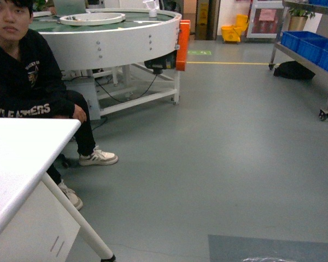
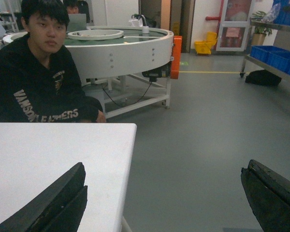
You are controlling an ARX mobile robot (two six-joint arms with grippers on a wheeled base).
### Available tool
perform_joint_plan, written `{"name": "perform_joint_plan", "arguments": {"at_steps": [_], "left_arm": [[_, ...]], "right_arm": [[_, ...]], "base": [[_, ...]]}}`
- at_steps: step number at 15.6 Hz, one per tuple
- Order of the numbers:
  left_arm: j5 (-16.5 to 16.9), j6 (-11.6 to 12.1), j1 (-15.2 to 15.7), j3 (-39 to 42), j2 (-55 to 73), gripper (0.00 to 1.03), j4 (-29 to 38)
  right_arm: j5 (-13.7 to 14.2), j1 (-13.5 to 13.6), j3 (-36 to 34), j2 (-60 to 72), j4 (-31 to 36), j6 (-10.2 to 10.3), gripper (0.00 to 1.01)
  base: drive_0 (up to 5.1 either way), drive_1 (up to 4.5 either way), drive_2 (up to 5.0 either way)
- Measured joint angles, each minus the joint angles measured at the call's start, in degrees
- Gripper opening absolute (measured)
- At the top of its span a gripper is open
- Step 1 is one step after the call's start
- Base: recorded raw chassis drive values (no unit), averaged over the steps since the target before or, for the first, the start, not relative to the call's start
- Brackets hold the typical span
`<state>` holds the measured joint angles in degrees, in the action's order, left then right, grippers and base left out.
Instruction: Pick red block from blue box to shelf
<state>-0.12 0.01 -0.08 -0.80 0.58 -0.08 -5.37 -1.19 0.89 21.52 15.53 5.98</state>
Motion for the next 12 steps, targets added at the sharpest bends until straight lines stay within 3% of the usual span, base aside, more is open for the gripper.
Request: {"name": "perform_joint_plan", "arguments": {"at_steps": [8, 12], "left_arm": [[0.1, 0.0, 0.0, 0.0, 0.0, 0.98, -0.1], [0.1, 0.0, 0.1, 0.0, 0.0, 0.98, -0.2]], "right_arm": [[0.0, 0.0, 0.0, 0.1, 0.2, 0.0, 0.29], [0.0, 0.0, 0.0, 0.1, -0.1, 0.0, 0.29]], "base": [[-0.1, 4.21, -4.4], [-1.8, 2.39, -6.0]]}}
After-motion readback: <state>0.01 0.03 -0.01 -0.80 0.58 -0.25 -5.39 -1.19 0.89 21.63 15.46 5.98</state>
